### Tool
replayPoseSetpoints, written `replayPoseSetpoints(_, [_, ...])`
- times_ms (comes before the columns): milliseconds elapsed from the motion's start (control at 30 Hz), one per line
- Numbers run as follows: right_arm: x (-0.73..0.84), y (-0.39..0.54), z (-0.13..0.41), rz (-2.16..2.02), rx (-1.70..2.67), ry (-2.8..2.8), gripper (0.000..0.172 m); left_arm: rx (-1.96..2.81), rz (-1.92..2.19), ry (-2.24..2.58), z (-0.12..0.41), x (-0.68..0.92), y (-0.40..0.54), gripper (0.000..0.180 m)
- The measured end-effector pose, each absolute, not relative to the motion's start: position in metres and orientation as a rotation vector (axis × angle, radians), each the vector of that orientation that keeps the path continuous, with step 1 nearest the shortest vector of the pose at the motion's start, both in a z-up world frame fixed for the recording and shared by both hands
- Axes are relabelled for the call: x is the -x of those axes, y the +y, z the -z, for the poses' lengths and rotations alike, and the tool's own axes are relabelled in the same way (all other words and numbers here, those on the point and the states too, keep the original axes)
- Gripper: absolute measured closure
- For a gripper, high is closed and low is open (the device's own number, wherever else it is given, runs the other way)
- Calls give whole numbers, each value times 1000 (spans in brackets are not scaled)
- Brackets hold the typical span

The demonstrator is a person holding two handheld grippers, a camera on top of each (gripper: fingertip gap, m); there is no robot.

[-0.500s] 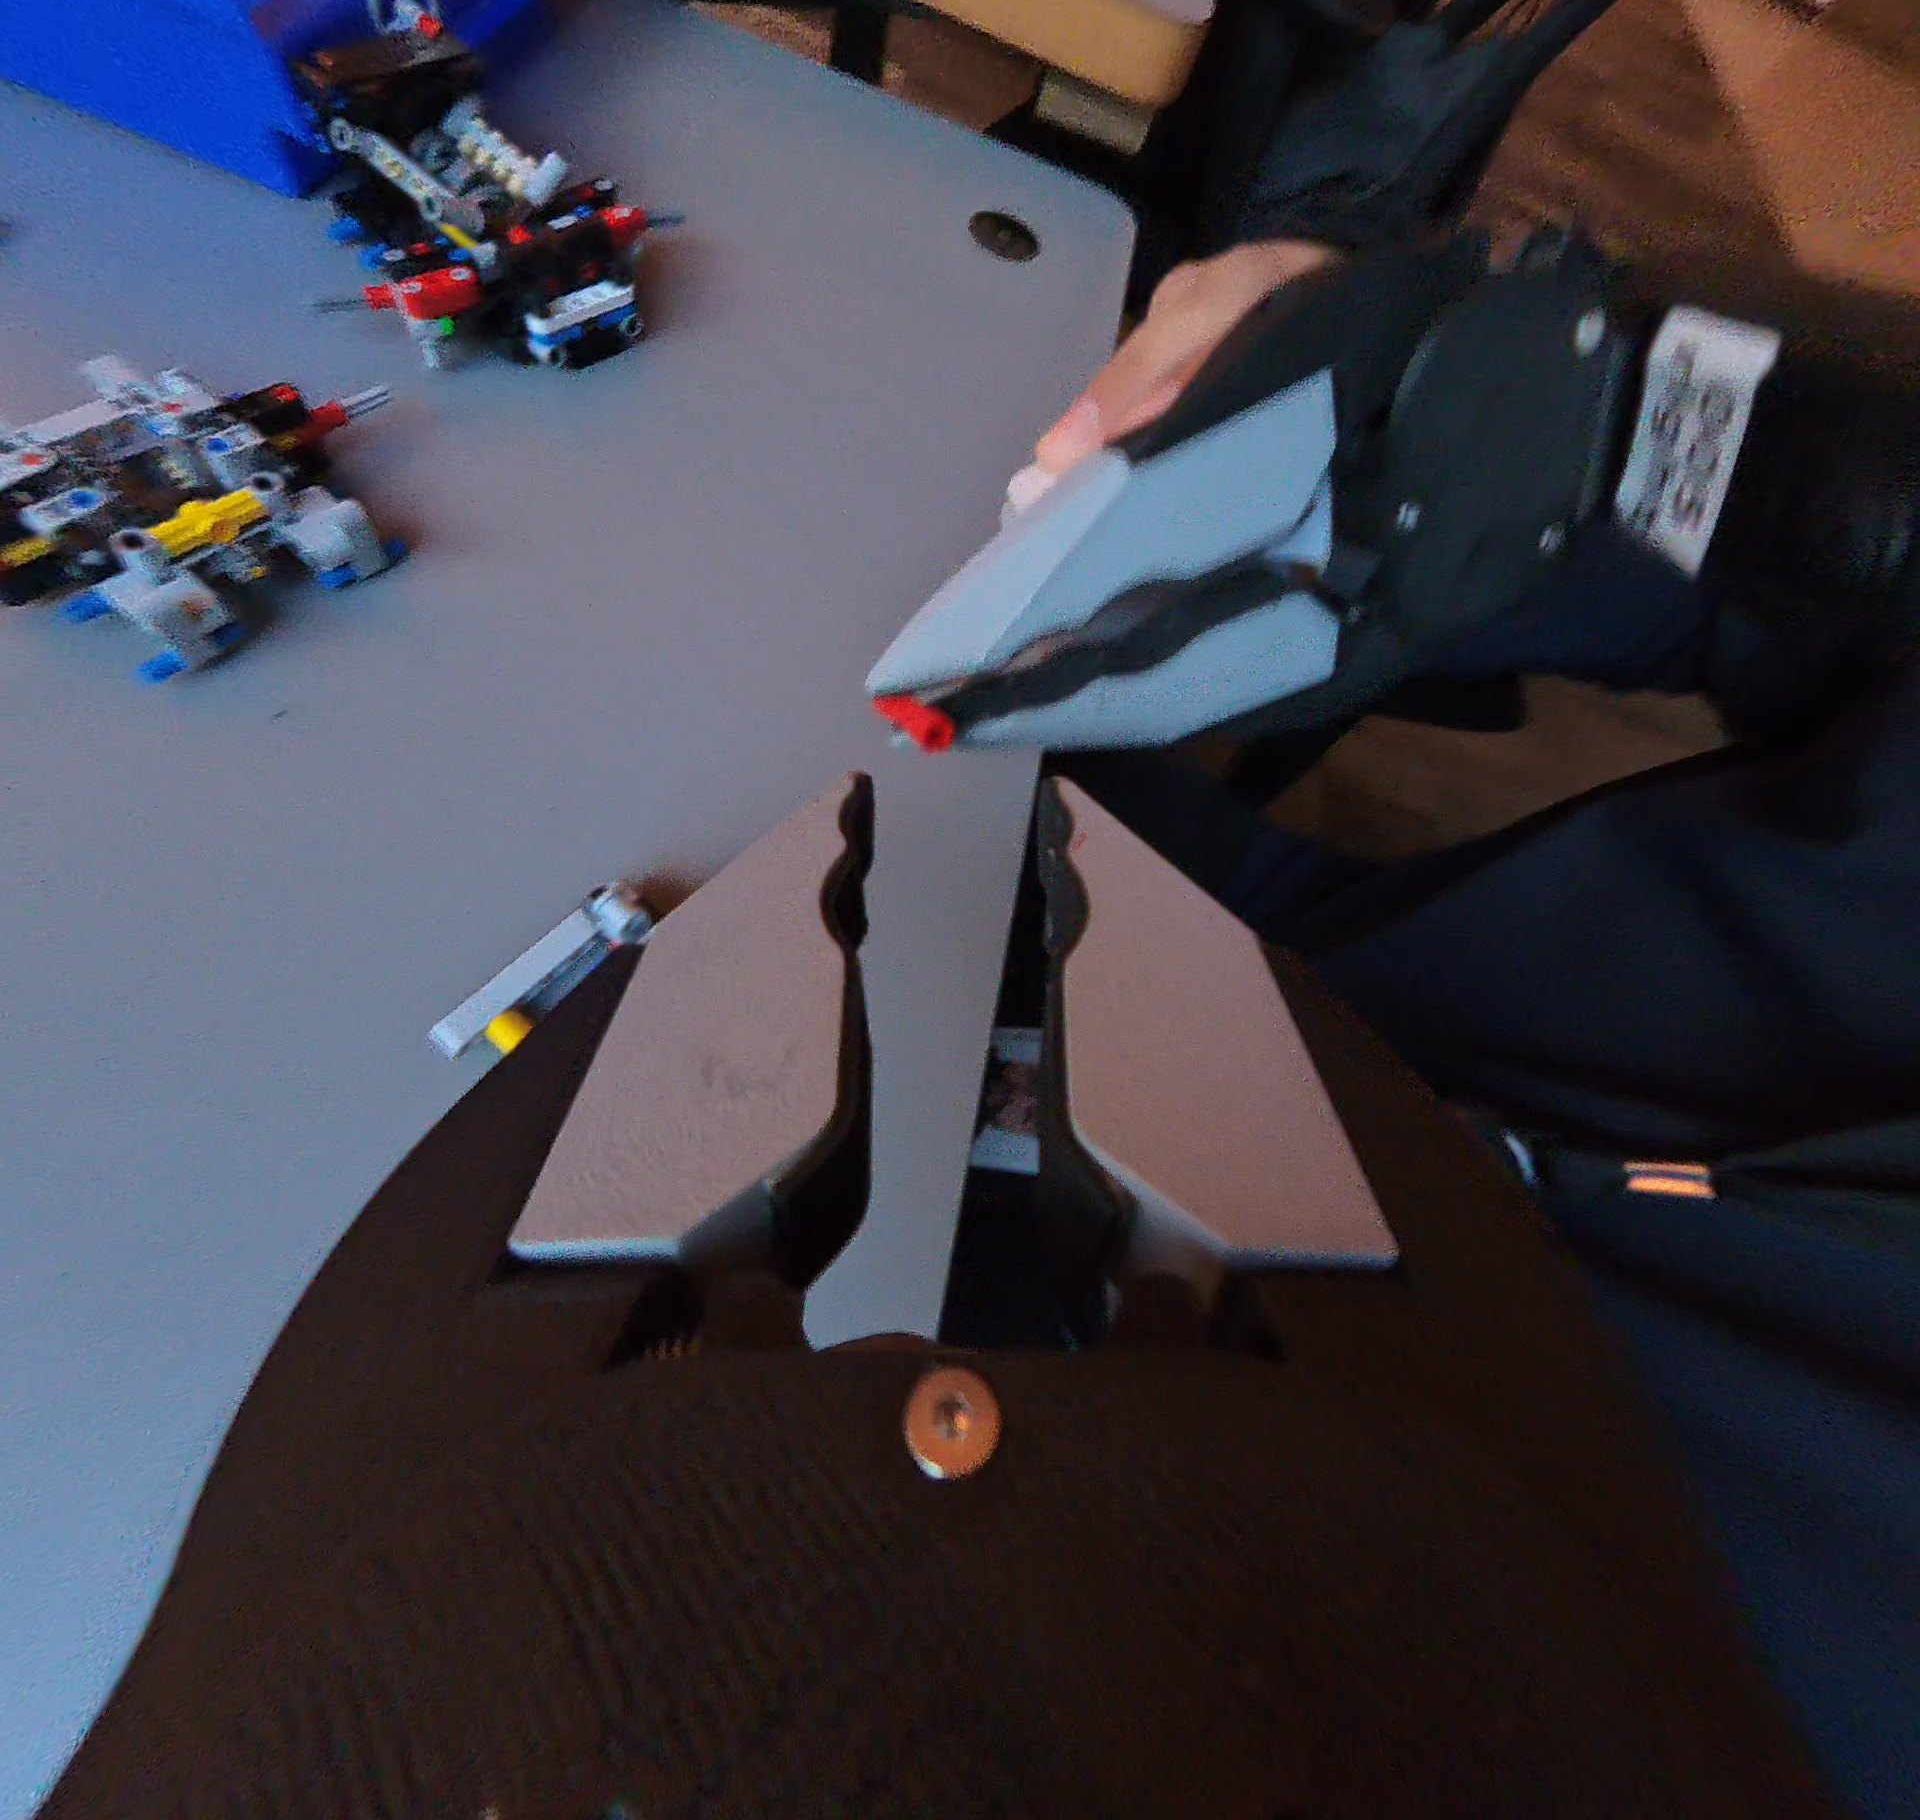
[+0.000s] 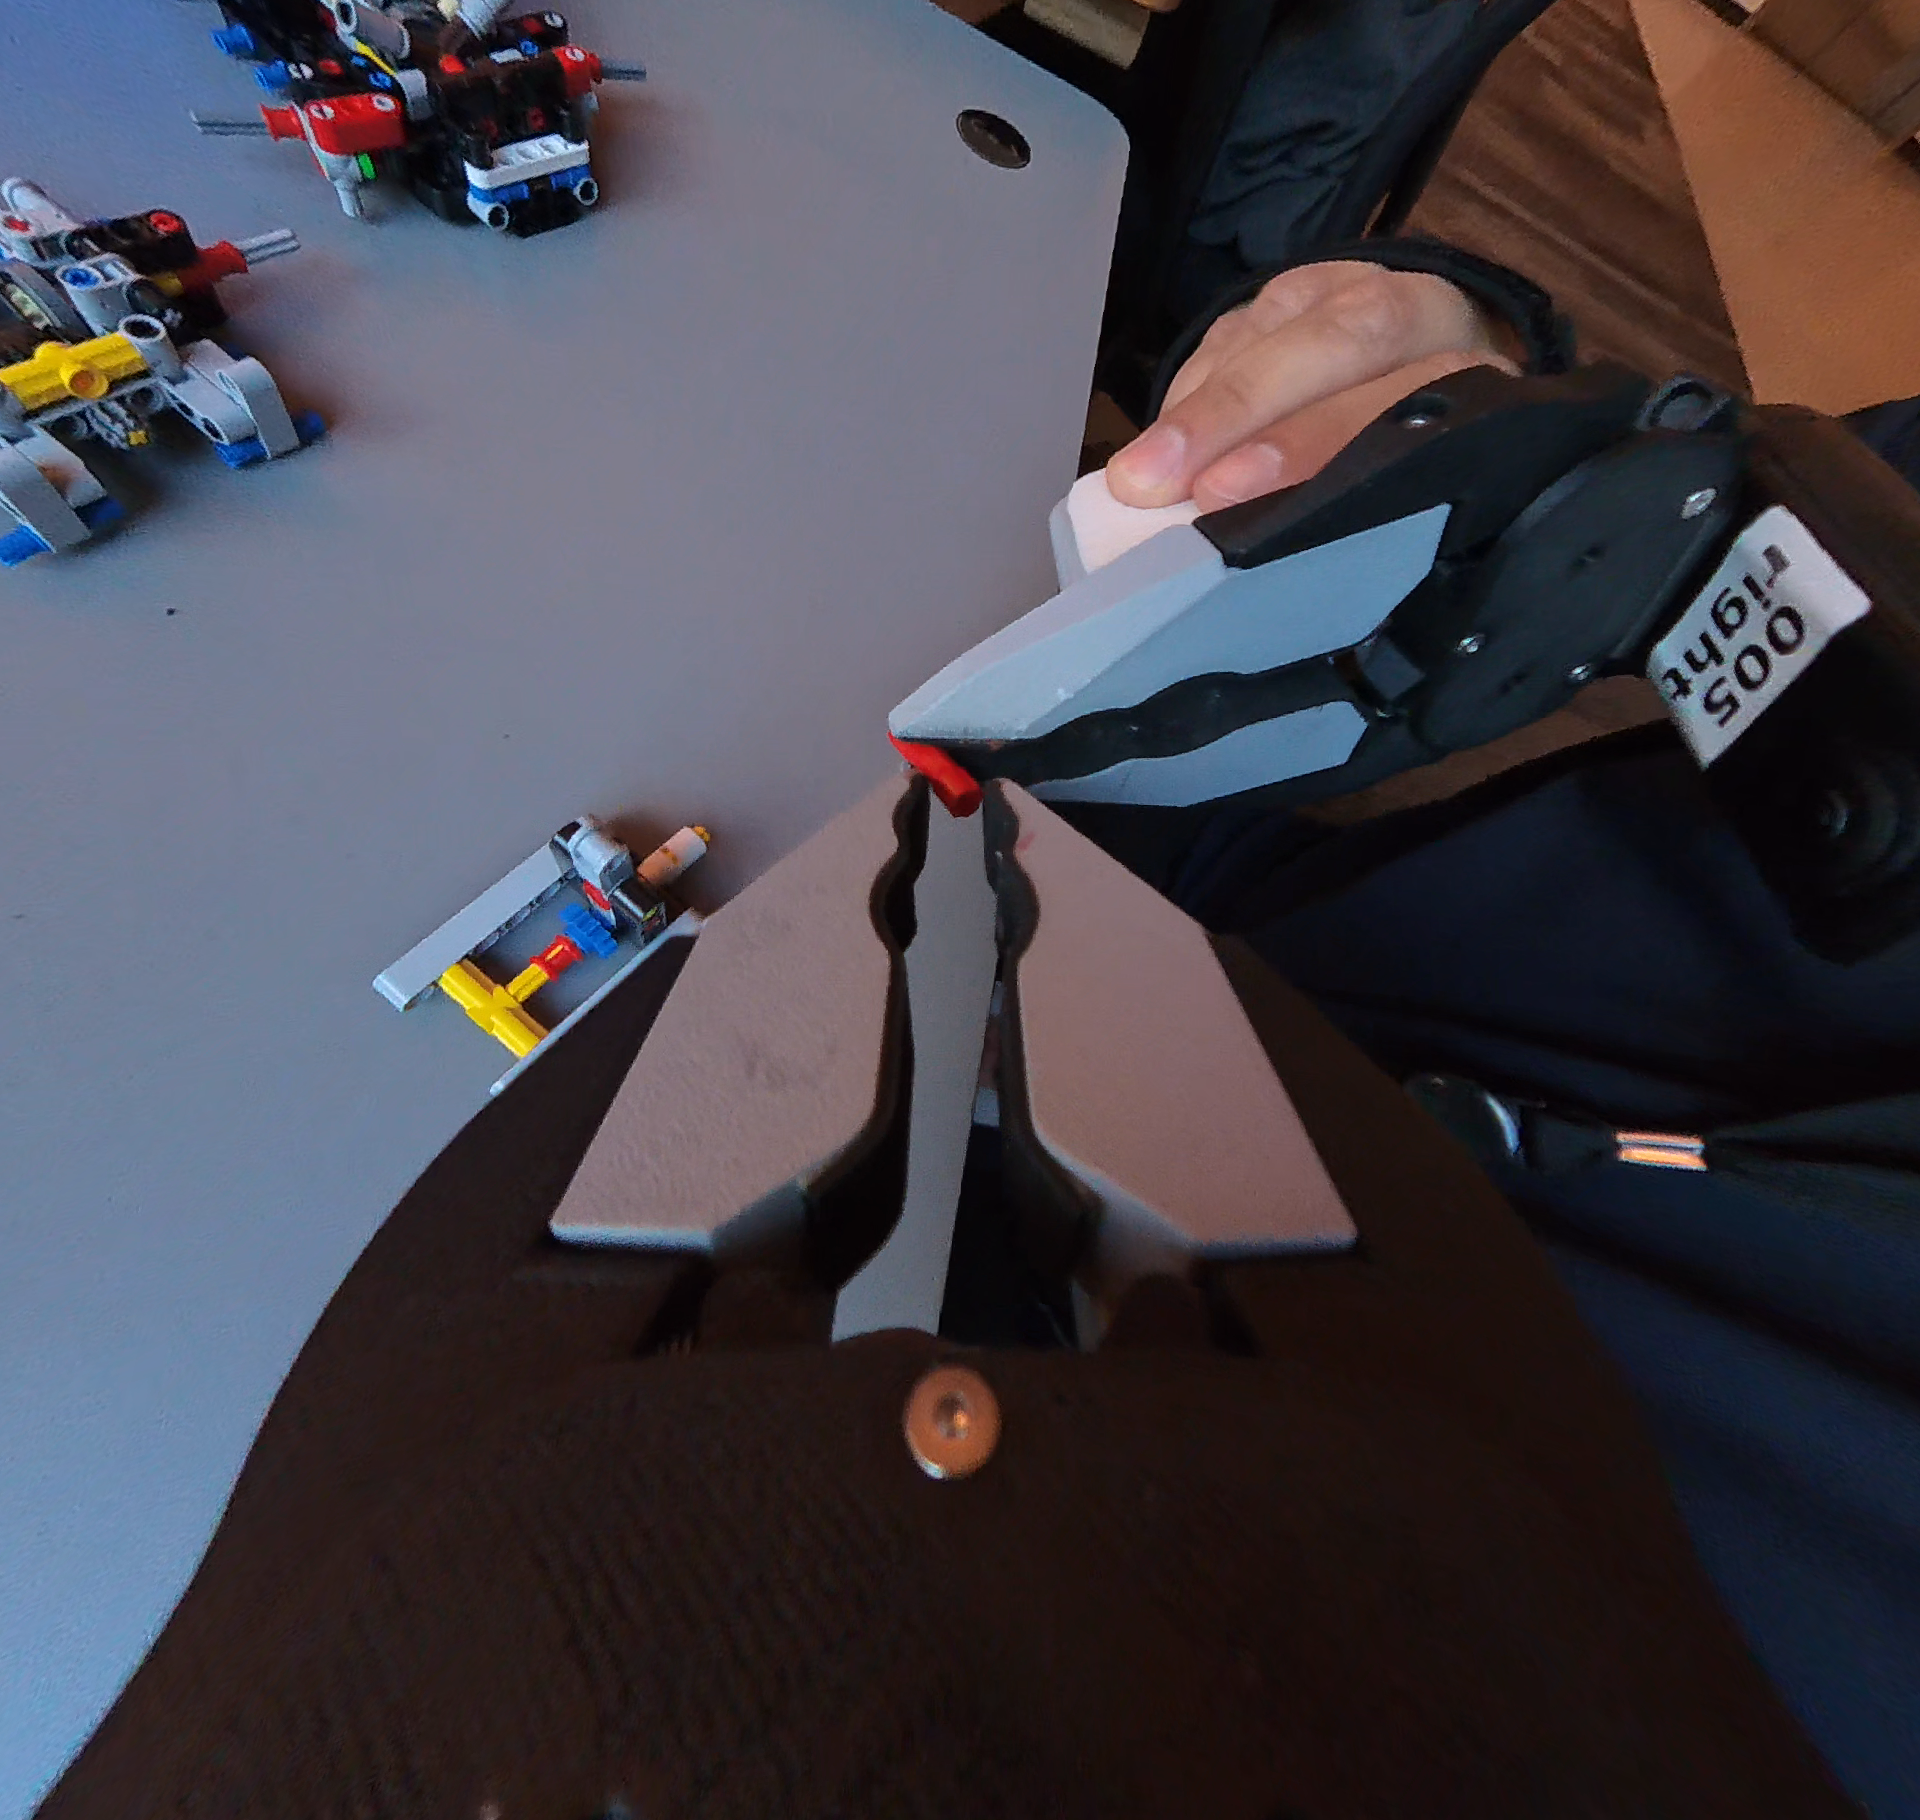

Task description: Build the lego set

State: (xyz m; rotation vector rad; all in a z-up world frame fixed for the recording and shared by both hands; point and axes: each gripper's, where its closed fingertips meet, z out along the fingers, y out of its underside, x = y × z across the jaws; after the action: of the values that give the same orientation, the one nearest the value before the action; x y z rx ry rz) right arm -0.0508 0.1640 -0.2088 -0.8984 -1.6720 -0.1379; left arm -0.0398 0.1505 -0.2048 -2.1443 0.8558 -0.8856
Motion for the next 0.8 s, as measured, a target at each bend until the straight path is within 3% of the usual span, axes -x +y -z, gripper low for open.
replayPoseSetpoints(333, [51,160,210,95,879,-1722,168,2077,919,948,207,44,149,174])
replayPoseSetpoints(433, [54,168,216,126,869,-1739,168,2125,921,909,213,44,156,154])
replayPoseSetpoints(533, [56,174,218,133,859,-1738,169,2142,855,890,216,47,165,174])
replayPoseSetpoints(700, [57,168,217,32,827,-1743,168,2093,824,990,217,49,159,175])
replayPoseSetpoints(800, [53,145,222,-330,865,-1828,167,1951,768,1182,215,47,143,176])
